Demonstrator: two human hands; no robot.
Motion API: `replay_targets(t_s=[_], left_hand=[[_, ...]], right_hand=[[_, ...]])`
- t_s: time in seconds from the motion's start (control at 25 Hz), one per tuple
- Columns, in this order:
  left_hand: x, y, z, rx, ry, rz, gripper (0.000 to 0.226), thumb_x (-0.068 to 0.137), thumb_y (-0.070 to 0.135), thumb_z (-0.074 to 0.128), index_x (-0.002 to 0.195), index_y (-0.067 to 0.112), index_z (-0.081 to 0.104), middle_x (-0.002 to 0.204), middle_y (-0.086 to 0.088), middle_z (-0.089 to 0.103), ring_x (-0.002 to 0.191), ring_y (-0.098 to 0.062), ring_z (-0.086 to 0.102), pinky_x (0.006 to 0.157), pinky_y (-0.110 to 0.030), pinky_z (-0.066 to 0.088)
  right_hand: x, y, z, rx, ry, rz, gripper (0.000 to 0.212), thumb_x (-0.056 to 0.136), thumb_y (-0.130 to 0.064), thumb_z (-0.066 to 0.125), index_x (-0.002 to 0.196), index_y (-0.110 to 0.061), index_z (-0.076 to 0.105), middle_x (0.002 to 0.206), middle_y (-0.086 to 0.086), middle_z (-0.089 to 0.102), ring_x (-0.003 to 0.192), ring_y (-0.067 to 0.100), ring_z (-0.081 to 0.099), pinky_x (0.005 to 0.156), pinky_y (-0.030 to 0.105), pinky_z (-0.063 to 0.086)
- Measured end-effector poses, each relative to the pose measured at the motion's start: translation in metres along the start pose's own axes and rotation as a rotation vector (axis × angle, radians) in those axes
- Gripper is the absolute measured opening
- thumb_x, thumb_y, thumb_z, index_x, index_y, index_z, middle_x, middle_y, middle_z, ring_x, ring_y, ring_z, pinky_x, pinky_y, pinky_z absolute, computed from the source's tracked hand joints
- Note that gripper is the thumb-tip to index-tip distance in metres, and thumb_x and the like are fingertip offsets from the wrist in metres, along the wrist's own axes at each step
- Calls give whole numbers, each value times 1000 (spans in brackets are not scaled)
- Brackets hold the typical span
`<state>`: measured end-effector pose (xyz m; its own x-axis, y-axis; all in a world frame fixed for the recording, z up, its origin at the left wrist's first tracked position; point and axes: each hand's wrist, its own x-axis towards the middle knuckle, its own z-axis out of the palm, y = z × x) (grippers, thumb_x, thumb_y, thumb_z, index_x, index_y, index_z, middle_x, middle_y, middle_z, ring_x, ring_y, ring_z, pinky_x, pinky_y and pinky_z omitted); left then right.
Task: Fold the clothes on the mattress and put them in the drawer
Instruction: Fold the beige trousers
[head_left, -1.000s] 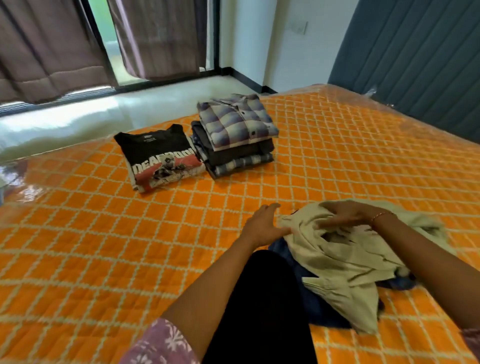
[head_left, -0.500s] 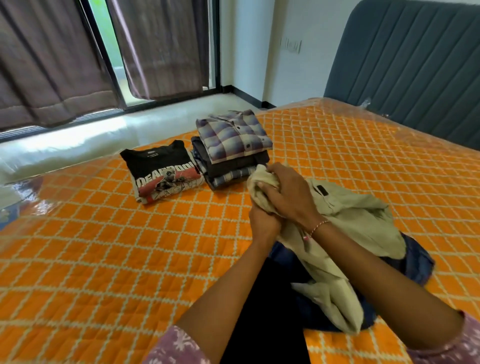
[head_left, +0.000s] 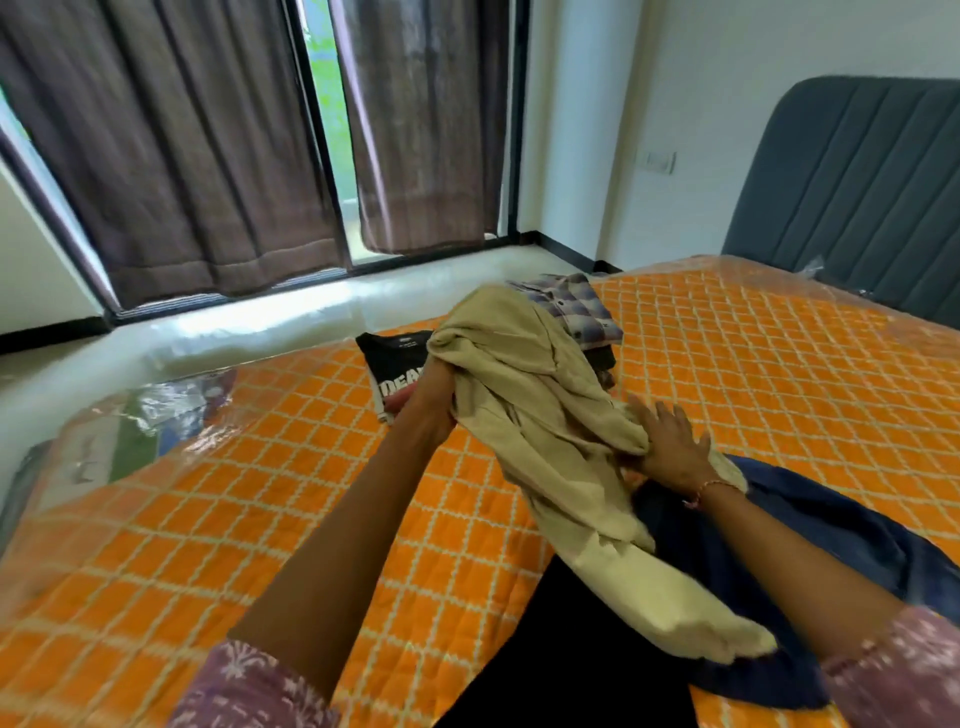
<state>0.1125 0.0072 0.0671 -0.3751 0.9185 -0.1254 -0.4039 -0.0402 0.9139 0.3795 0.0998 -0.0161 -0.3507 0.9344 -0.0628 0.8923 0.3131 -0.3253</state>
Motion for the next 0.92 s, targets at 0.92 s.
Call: replay_targets(t_s=[0.92], left_hand=[[-178,151,-308,181,387,-76,55,86,56,51,118,13,61,105,-12,67,100,-28,60,98,-44,44]], right_hand=[[-83,-423,21,1089,-484,-907,40,93,10,43,112,-18,64,111,5,66,102,9,63,87,20,51]])
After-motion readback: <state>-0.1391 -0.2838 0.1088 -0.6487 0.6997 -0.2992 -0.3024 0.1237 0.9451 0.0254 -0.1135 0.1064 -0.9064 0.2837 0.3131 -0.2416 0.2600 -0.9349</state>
